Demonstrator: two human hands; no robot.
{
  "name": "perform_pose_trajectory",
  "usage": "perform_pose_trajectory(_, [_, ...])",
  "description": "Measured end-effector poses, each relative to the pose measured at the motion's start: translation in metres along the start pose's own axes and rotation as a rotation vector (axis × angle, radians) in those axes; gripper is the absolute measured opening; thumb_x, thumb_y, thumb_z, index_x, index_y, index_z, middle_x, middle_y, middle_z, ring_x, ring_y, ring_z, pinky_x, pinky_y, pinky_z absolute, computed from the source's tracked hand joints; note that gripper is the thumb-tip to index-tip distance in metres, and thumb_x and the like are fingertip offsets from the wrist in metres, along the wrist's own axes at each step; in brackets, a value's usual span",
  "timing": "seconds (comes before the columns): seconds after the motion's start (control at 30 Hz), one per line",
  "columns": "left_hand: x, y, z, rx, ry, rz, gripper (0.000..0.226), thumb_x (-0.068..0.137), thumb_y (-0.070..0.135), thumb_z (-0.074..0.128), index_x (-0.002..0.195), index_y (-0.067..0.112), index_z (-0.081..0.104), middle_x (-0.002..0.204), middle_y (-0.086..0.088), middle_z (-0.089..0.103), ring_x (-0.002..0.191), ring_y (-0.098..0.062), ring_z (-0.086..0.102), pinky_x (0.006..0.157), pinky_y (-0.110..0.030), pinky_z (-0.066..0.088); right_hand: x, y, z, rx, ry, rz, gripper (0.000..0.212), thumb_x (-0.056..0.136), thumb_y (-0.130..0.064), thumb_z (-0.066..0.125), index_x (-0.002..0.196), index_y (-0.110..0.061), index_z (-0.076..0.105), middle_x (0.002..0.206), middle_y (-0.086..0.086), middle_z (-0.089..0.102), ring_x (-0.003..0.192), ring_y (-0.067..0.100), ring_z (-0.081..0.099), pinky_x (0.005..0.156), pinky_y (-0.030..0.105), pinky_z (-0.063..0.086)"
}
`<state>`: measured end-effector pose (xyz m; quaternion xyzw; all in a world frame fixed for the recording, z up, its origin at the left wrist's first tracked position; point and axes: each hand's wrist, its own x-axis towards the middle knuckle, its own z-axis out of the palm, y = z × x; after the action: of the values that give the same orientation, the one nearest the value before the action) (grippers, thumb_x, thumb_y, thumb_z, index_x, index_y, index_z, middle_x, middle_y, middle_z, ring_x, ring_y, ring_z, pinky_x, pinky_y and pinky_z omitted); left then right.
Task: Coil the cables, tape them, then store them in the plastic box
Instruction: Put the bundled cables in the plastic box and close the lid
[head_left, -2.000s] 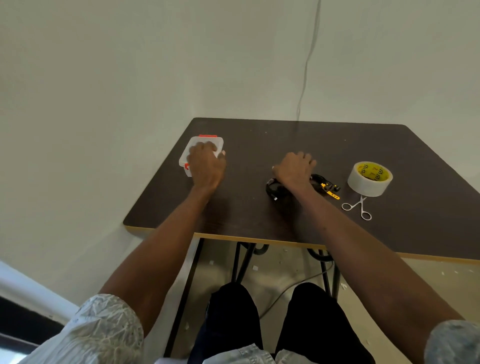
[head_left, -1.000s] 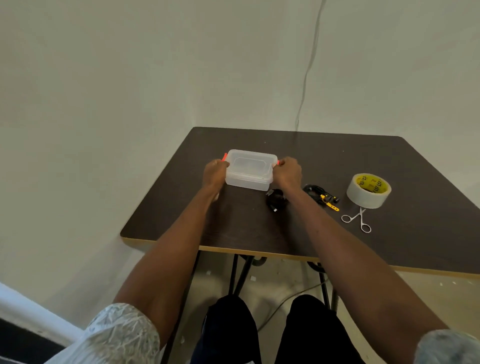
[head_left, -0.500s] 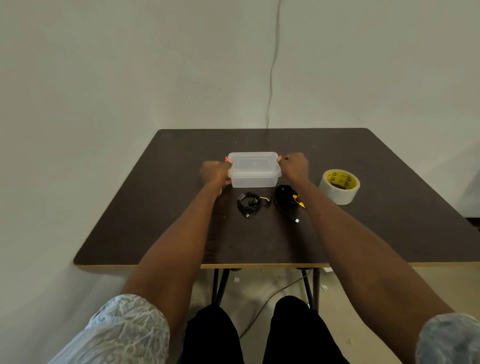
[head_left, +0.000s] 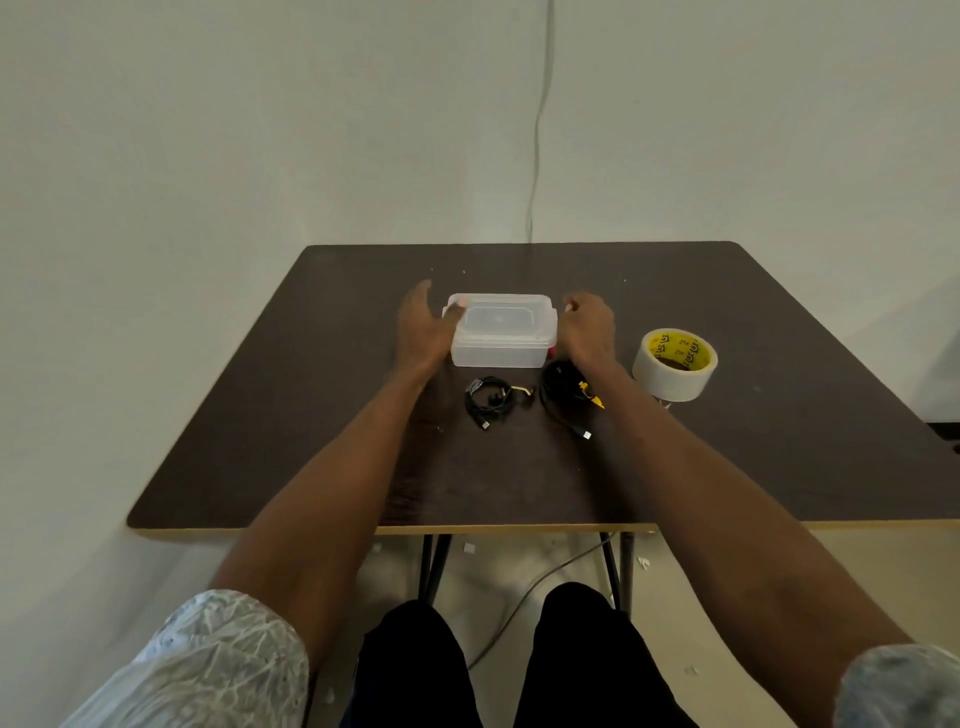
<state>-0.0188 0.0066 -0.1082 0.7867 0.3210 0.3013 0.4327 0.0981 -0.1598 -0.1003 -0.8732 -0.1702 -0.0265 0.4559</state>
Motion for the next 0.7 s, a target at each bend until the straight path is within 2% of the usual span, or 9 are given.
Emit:
perform_pose_trajectory(0.1, [0.014, 0.015, -0.007, 0.293, -0.341, 0.283, 0.102, 0.074, 0.053, 0.076, 0.152, 0.016, 0.022, 0.160, -0.009, 0.017, 0.148, -0.024, 0.007, 0.120, -0.043, 0.013, 0.012, -0.002, -0.013, 0.143, -0.166, -0.064, 0.006, 0.090, -0.020, 0.061, 0.094, -0.015, 0.061, 0.096, 0.003, 0.062, 0.088, 0.015, 0.056, 0.076, 0.029, 0.043])
perform_pose_trajectory(0.13, [0.018, 0.023, -0.007, 0.407, -0.413, 0.328, 0.110, 0.070, 0.056, 0.077, 0.154, 0.018, 0.017, 0.161, -0.009, 0.011, 0.149, -0.025, 0.001, 0.120, -0.044, 0.007, 0.016, -0.003, -0.018, 0.155, -0.268, -0.066, 0.034, 0.087, -0.028, 0.069, 0.116, -0.013, 0.060, 0.118, 0.007, 0.063, 0.106, 0.018, 0.057, 0.087, 0.031, 0.044])
perform_pose_trajectory(0.2, [0.027, 0.034, -0.004, 0.557, -0.524, 0.343, 0.121, 0.064, 0.061, 0.078, 0.155, 0.021, 0.009, 0.163, -0.008, 0.005, 0.149, -0.026, -0.006, 0.120, -0.048, -0.001, 0.018, -0.006, -0.027, 0.119, -0.507, -0.050, 0.093, 0.077, -0.030, 0.081, 0.150, -0.009, 0.028, 0.154, 0.010, 0.036, 0.139, 0.021, 0.038, 0.108, 0.029, 0.031])
perform_pose_trajectory(0.27, [0.035, 0.041, -0.002, 0.663, -0.650, 0.347, 0.127, 0.059, 0.065, 0.079, 0.155, 0.024, 0.007, 0.163, -0.006, 0.005, 0.149, -0.028, -0.006, 0.119, -0.051, -0.003, 0.017, -0.007, -0.031, 0.016, -0.635, -0.081, 0.118, 0.072, -0.022, 0.086, 0.156, -0.009, 0.003, 0.160, 0.010, 0.023, 0.146, 0.023, 0.026, 0.106, 0.023, 0.023])
perform_pose_trajectory(0.33, [0.040, 0.041, 0.000, 0.714, -0.753, 0.352, 0.124, 0.057, 0.061, 0.082, 0.154, 0.022, 0.016, 0.160, -0.004, 0.018, 0.148, -0.031, 0.010, 0.119, -0.049, 0.010, 0.017, -0.002, -0.030, -0.061, -0.667, -0.081, 0.127, 0.069, -0.017, 0.088, 0.156, -0.011, -0.005, 0.157, 0.010, 0.030, 0.143, 0.025, 0.031, 0.106, 0.024, 0.025])
perform_pose_trajectory(0.43, [0.039, 0.041, -0.001, 0.628, -0.747, 0.326, 0.105, 0.060, 0.045, 0.087, 0.147, 0.018, 0.035, 0.147, -0.003, 0.041, 0.134, -0.026, 0.038, 0.110, -0.039, 0.033, 0.017, 0.012, -0.024, -0.030, -0.677, -0.034, 0.130, 0.066, -0.013, 0.088, 0.155, -0.013, -0.007, 0.151, 0.008, 0.039, 0.139, 0.026, 0.035, 0.109, 0.030, 0.028])
perform_pose_trajectory(0.53, [0.036, 0.046, -0.009, 0.382, -0.685, 0.245, 0.087, 0.065, 0.040, 0.087, 0.138, 0.018, 0.045, 0.133, -0.001, 0.051, 0.116, -0.019, 0.050, 0.096, -0.032, 0.042, 0.015, 0.021, -0.020, -0.026, -0.647, -0.058, 0.112, 0.069, -0.017, 0.086, 0.153, -0.022, 0.012, 0.144, 0.005, 0.048, 0.133, 0.026, 0.044, 0.111, 0.042, 0.034])
perform_pose_trajectory(0.63, [0.036, 0.048, -0.022, 0.186, -0.595, 0.156, 0.088, 0.068, 0.051, 0.082, 0.141, 0.018, 0.046, 0.137, -0.002, 0.047, 0.117, -0.017, 0.048, 0.093, -0.029, 0.040, 0.012, 0.017, -0.020, -0.017, -0.601, -0.115, 0.106, 0.076, -0.025, 0.083, 0.155, -0.024, 0.013, 0.136, -0.003, 0.047, 0.125, 0.016, 0.045, 0.102, 0.030, 0.036])
perform_pose_trajectory(0.7, [0.033, 0.048, -0.026, 0.115, -0.458, 0.079, 0.078, 0.071, 0.058, 0.076, 0.133, 0.018, 0.053, 0.126, 0.001, 0.049, 0.108, -0.017, 0.052, 0.085, -0.028, 0.043, 0.011, 0.013, -0.020, -0.015, -0.573, -0.143, 0.102, 0.073, -0.037, 0.084, 0.154, -0.029, 0.021, 0.134, -0.008, 0.045, 0.123, 0.013, 0.044, 0.097, 0.027, 0.036])
